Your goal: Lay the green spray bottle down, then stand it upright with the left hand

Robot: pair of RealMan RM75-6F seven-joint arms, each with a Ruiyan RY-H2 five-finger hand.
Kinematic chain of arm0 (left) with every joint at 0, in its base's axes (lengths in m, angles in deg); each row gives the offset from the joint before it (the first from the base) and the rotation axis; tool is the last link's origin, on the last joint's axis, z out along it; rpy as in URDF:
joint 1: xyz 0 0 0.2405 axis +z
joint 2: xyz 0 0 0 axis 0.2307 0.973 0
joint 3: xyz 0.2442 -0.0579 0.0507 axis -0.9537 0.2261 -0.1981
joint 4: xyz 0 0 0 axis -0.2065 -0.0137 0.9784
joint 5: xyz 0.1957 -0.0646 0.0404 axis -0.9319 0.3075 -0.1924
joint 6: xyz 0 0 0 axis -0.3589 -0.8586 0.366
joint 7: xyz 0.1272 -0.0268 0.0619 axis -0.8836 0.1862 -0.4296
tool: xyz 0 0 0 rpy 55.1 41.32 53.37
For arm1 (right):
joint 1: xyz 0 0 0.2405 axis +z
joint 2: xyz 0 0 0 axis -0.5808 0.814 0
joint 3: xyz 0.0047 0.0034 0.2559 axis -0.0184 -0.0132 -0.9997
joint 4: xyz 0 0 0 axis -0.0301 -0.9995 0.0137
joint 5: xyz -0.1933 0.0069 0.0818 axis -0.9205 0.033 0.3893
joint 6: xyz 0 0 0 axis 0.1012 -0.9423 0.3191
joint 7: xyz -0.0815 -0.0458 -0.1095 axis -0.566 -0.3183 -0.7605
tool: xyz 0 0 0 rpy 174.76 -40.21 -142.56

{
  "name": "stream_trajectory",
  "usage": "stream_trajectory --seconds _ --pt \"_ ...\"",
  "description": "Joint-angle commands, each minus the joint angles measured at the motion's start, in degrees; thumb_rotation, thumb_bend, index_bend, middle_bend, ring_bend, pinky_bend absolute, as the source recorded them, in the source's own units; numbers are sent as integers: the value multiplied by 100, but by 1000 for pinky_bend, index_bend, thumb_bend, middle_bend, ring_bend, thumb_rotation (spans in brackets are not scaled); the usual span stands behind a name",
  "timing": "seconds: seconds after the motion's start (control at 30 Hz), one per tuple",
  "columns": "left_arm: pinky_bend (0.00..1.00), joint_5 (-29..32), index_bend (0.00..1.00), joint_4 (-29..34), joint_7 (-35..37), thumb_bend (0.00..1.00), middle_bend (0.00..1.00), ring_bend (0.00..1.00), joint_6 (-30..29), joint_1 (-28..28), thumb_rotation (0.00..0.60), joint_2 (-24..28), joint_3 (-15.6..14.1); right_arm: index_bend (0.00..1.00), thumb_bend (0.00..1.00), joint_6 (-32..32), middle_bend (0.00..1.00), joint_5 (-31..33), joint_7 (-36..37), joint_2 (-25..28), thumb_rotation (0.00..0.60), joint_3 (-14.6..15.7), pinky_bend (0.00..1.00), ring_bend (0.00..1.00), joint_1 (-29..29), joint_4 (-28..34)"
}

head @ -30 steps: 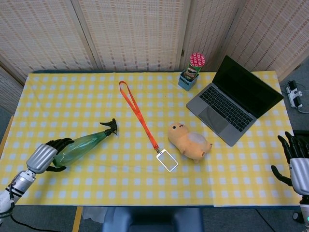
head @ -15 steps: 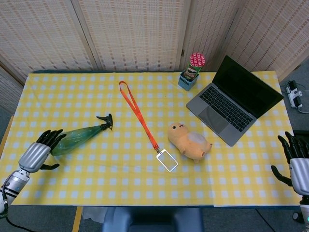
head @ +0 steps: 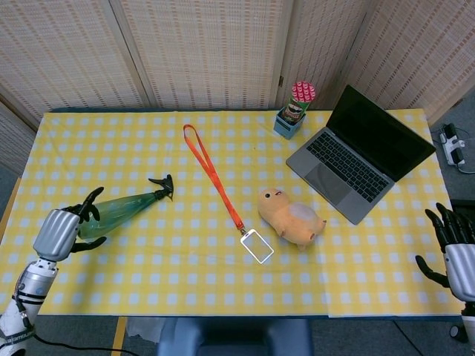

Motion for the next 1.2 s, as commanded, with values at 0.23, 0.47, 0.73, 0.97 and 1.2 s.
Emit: stream_trajectory --seconds 0.23,0.47,0.73,0.97,1.2 --pt "1000 3537 251 2420 -3517 148 1000 1000 1412 -823 600 317 777 0 331 -106 0 -72 180 94 600 11 0 0 -50 -10" --pt "1000 5310 258 2402 -5086 152 1000 1000 1179 -1771 600 -452 1047 0 331 -132 0 -111 268 131 600 23 0 0 -63 -23" --pt "1000 6563 304 1257 -5773 152 1000 1000 1120 -2598 600 -1547 1355 0 331 -95 0 -91 501 216 600 28 0 0 -66 -34" --pt "1000 6767 317 -70 -5980 152 1000 1000 1234 -3049 600 -2300 1414 0 331 -80 0 -67 578 261 600 31 0 0 -74 -31" --pt "1000 6608 341 -1193 -6063 152 1000 1000 1450 -3282 600 -2864 1342 0 331 -37 0 45 591 274 600 -2 0 0 -74 -35"
